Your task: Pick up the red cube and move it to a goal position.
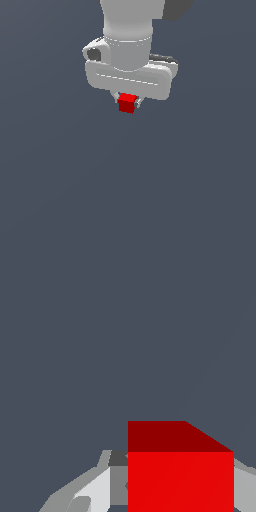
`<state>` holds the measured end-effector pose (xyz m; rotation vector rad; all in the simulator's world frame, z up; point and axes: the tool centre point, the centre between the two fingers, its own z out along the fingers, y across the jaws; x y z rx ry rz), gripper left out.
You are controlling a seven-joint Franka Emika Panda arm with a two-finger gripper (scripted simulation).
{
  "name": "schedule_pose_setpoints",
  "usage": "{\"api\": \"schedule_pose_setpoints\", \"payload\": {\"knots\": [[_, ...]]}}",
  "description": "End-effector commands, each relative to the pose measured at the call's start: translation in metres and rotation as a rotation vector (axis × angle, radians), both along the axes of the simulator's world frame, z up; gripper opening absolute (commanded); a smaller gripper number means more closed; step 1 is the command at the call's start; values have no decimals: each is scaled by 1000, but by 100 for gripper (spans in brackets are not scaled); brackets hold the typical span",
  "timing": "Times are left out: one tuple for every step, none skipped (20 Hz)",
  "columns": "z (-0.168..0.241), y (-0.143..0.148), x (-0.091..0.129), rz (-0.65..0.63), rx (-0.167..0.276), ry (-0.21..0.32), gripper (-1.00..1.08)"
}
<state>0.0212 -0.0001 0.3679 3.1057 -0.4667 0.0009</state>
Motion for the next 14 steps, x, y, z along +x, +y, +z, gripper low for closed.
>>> {"api": "schedule_pose_setpoints", "payload": {"knots": [[17, 1, 6, 0, 0, 0, -100], [23, 1, 8, 0, 1, 0, -100], [29, 2, 10, 0, 1, 0, -100], [34, 2, 12, 0, 1, 0, -100], [39, 2, 14, 0, 1, 0, -100], [43, 2, 16, 0, 1, 0, -100], [47, 3, 17, 0, 1, 0, -100], [50, 3, 19, 0, 1, 0, -100], [54, 3, 20, 0, 1, 0, -100], [57, 3, 21, 1, 1, 0, -100], [59, 3, 22, 1, 1, 0, -100], [62, 3, 23, 1, 1, 0, -100], [64, 4, 24, 1, 1, 0, -100], [66, 4, 25, 1, 1, 0, -100]]}}
